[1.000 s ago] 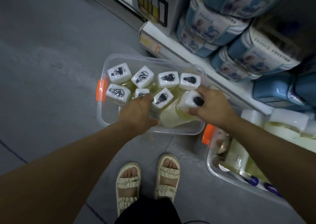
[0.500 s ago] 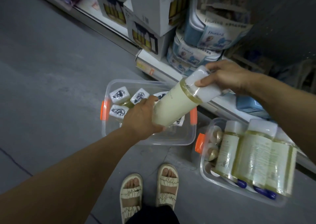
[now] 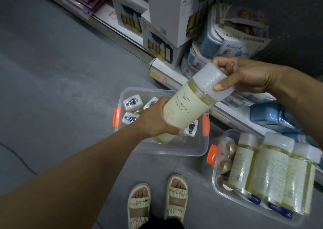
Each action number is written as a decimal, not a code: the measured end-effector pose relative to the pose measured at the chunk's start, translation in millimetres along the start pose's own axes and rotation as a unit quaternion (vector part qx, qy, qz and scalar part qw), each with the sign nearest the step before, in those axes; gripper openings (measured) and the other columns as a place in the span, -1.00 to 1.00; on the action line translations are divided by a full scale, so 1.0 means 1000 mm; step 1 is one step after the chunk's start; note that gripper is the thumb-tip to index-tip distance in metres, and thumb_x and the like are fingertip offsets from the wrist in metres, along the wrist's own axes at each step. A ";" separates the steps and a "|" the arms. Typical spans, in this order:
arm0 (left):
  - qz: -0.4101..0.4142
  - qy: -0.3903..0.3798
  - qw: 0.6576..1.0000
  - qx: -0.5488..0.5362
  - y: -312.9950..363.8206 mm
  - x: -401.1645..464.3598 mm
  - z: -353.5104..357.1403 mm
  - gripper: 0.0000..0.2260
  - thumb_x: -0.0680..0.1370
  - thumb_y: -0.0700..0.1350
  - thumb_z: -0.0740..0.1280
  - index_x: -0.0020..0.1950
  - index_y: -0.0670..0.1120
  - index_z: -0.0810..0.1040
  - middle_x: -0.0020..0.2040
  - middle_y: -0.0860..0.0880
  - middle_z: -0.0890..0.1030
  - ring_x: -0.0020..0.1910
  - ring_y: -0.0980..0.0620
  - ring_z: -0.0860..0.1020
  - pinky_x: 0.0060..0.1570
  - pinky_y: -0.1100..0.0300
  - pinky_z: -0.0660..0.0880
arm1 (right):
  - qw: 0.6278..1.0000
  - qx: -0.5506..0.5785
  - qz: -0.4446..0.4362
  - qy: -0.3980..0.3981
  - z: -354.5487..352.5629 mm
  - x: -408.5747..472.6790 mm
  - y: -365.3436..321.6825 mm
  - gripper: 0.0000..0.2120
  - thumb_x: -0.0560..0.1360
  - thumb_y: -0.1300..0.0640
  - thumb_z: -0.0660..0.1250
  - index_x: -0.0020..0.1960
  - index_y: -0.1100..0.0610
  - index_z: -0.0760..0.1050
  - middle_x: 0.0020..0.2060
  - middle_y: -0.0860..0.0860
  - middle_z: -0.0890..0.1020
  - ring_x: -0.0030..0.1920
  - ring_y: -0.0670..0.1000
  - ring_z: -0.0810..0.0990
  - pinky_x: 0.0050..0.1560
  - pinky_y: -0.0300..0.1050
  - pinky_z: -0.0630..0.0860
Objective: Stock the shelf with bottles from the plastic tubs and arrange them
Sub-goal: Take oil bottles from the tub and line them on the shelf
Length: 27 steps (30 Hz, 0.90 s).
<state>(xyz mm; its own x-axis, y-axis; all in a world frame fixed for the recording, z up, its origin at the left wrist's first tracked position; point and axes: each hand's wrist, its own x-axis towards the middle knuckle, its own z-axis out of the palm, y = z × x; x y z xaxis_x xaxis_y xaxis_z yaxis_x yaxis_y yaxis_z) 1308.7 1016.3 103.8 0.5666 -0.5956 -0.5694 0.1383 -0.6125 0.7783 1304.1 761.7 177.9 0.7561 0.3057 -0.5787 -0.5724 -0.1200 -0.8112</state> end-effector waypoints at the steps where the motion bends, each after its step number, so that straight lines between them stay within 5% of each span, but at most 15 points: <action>1: -0.007 -0.016 1.000 -0.015 -0.001 0.001 0.000 -0.26 0.24 -0.11 0.62 0.31 0.06 0.31 0.16 0.09 0.49 0.14 0.06 0.47 0.08 0.07 0.52 | 1.000 0.003 -0.003 -0.010 0.001 0.003 -0.001 -0.28 -0.14 0.03 0.69 -0.09 0.16 0.45 -0.18 0.05 0.63 -0.18 -0.02 0.66 -0.27 -0.21 0.60; 8: -0.034 0.036 0.999 0.001 -0.013 0.002 0.009 -0.22 0.16 -0.08 0.65 0.24 0.01 0.29 0.08 0.08 0.50 0.08 0.05 0.49 0.07 -0.01 0.54 | 0.999 0.022 -0.008 -0.021 0.013 0.021 0.010 -0.37 0.01 0.24 0.59 0.06 0.15 0.52 -0.09 0.02 0.66 -0.07 -0.03 0.66 -0.14 -0.22 0.59; 14: -0.058 0.131 0.989 -0.035 -0.037 0.001 0.019 -0.28 0.20 -0.09 0.63 0.19 0.05 0.25 0.08 0.09 0.48 0.08 0.04 0.48 0.01 0.06 0.51 | 0.985 0.069 -0.005 0.158 0.029 0.038 0.060 -0.31 0.32 0.47 0.40 0.38 0.14 0.34 0.26 0.01 0.49 0.24 -0.02 0.50 0.08 -0.21 0.54; 16: -0.060 0.164 0.984 -0.047 -0.048 0.004 0.023 -0.27 0.20 -0.10 0.63 0.22 0.04 0.28 0.09 0.09 0.50 0.07 0.06 0.48 0.00 0.08 0.50 | 0.974 -0.021 0.041 0.221 0.036 0.044 0.098 -0.35 0.38 0.53 0.32 0.39 0.16 0.32 0.27 0.01 0.48 0.24 0.01 0.49 0.06 -0.19 0.52; 21: -0.059 0.238 0.966 -0.085 -0.075 0.018 0.039 -0.34 0.18 -0.13 0.64 0.12 0.08 0.33 -0.05 0.19 0.50 -0.08 0.26 0.47 -0.17 0.24 0.48 | 0.899 -0.305 0.167 0.267 0.051 0.059 0.198 -0.21 0.33 0.29 0.49 0.47 0.11 0.21 0.38 0.08 0.37 0.33 0.09 0.40 0.18 -0.11 0.40; 24: -0.061 0.257 0.960 -0.097 -0.092 0.028 0.050 -0.31 0.17 -0.13 0.64 0.14 0.08 0.32 -0.05 0.20 0.49 -0.07 0.29 0.45 -0.20 0.28 0.44 | 0.868 -0.381 0.165 0.271 0.060 0.070 0.242 -0.06 0.31 0.32 0.48 0.53 0.07 0.04 0.48 0.08 0.18 0.45 0.14 0.24 0.33 0.06 0.37; 27: -0.060 0.269 0.957 -0.092 -0.106 0.039 0.061 -0.30 0.16 -0.11 0.64 0.15 0.06 0.32 0.00 0.13 0.52 -0.05 0.25 0.48 -0.19 0.27 0.46 | 0.855 -0.425 0.141 0.263 0.061 0.081 0.270 0.03 0.25 0.29 0.54 0.53 0.01 0.02 0.47 0.07 0.12 0.41 0.17 0.26 0.23 0.17 0.45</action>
<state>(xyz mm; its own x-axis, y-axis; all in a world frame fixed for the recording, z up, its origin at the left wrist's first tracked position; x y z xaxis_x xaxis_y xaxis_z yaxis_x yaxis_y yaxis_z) 1266.4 1026.2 -17.0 0.8676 -0.1424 -0.4765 0.3404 -0.5285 0.7777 1191.4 811.7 -82.7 0.7922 -0.2892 -0.5374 -0.4875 -0.8296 -0.2722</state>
